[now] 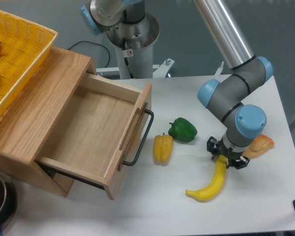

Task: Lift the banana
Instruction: 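Close the gripper on the banana's stem end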

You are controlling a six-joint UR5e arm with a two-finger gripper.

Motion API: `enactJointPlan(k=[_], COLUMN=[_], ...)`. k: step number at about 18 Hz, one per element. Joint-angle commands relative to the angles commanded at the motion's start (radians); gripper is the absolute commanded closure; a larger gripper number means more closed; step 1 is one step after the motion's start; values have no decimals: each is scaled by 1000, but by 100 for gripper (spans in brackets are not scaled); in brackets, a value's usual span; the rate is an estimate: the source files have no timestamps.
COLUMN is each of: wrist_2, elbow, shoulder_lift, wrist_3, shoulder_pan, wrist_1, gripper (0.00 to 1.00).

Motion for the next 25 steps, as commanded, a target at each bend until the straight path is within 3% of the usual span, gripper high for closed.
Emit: enactJointPlan(k=[7,12,14,25], wrist_2=[-6,-6,-3,-6], elbow=[0,-3,-5,-5], shoulder_lift=[61,61,61,32], wrist_3=[0,0,0,15], shoulder_pan=[-2,-2,-9,-51], wrist_1=[-8,-8,-8,6], gripper=[63,63,38,28])
